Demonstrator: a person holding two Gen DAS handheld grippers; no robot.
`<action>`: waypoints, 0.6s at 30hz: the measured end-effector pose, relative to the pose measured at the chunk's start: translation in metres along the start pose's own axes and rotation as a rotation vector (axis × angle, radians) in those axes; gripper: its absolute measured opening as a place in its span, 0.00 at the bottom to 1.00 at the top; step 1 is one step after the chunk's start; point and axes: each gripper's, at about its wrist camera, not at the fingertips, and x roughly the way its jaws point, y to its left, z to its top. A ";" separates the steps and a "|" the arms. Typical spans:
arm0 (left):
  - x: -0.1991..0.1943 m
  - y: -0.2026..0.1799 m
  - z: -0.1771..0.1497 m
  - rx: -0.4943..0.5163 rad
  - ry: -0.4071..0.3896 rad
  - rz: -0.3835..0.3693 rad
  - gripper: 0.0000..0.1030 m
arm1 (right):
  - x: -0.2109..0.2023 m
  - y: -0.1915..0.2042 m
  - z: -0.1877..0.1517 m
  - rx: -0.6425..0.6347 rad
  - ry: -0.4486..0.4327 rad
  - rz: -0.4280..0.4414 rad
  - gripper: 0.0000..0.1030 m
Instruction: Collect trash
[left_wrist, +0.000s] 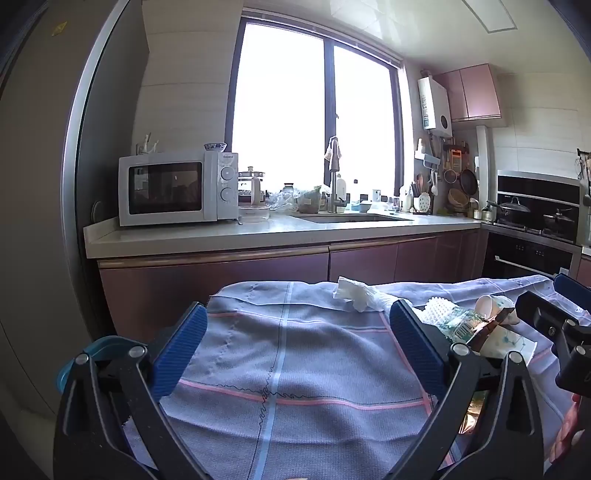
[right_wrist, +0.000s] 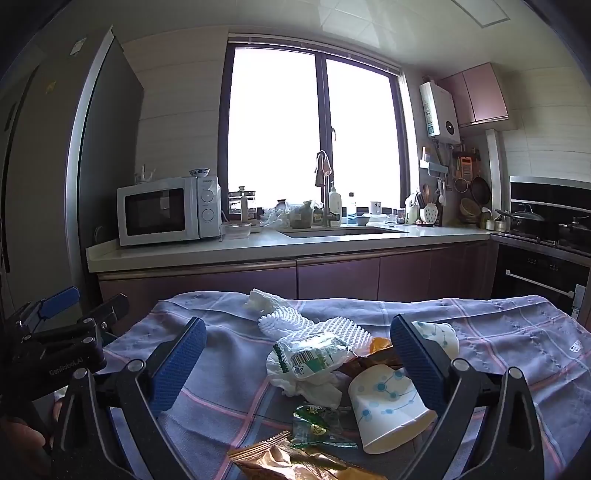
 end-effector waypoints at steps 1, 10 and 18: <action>-0.001 0.000 0.000 0.000 -0.002 0.001 0.95 | 0.000 0.000 0.000 0.000 -0.001 0.000 0.94; -0.011 -0.001 -0.003 0.002 -0.008 0.004 0.95 | 0.002 0.002 -0.003 0.001 0.000 0.008 0.94; -0.004 0.002 0.004 0.001 -0.010 0.003 0.95 | 0.002 0.002 -0.004 0.005 0.001 0.016 0.94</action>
